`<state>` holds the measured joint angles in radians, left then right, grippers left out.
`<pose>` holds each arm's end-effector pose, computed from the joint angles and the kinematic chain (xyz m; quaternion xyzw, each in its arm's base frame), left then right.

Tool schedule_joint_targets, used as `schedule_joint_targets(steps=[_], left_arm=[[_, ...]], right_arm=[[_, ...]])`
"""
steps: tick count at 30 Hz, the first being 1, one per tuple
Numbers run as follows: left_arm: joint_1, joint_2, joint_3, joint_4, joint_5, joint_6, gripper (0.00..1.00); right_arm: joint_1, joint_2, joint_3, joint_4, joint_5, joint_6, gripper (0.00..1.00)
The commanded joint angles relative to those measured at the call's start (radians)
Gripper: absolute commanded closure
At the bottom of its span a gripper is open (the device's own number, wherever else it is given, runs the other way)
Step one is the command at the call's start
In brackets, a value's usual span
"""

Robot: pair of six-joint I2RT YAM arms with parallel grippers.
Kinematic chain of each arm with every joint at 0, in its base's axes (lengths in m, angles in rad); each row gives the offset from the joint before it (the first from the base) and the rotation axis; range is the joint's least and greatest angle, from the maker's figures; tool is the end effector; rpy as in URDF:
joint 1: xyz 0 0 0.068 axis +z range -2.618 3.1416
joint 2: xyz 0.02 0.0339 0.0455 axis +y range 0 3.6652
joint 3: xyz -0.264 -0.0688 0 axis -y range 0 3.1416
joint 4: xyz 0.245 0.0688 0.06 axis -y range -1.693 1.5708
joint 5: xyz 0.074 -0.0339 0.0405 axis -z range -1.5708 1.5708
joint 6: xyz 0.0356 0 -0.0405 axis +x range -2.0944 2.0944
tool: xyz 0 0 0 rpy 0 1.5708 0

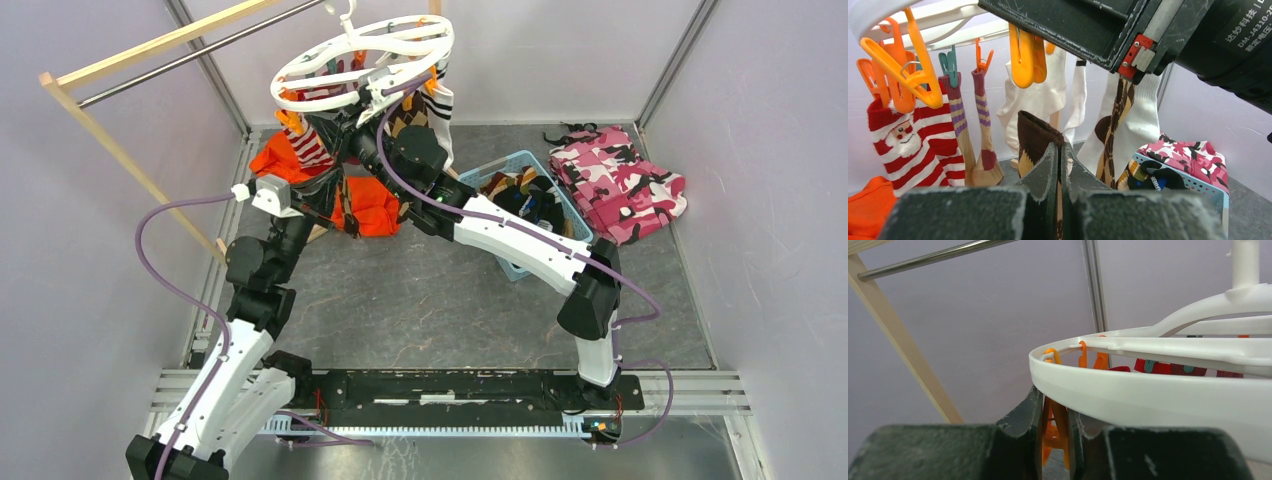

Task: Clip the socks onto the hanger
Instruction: Clamp the sock onto the hanger.

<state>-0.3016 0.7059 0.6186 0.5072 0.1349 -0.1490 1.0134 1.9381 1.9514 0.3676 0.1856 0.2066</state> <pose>0.1592 -0.0545 0.3677 0.0978 0.5371 -0.2227 0.8077 0.2490 0.3870 0.4637 -0.1485 0.5434 0.4298 0.7056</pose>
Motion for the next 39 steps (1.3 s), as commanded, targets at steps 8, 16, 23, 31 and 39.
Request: schedule_joint_targets(steps=[8, 16, 23, 31, 39], left_arm=[[-0.001, 0.022, 0.068, 0.096, -0.026, 0.062, 0.98], [-0.001, 0.022, 0.066, 0.108, -0.042, 0.061, 0.98], [-0.001, 0.039, 0.078, 0.116, -0.035, 0.069, 0.98], [-0.001, 0.061, 0.087, 0.147, -0.026, 0.062, 0.98], [-0.001, 0.075, 0.094, 0.171, -0.021, 0.057, 0.98]], right_arm=[[-0.006, -0.020, 0.029, -0.029, 0.047, -0.036, 1.00], [-0.006, -0.003, 0.045, -0.038, 0.049, -0.043, 1.00], [-0.006, 0.005, 0.046, -0.043, 0.053, -0.041, 1.00], [-0.005, 0.011, 0.046, -0.048, 0.055, -0.041, 1.00], [-0.005, 0.012, 0.040, -0.053, 0.060, -0.045, 1.00]])
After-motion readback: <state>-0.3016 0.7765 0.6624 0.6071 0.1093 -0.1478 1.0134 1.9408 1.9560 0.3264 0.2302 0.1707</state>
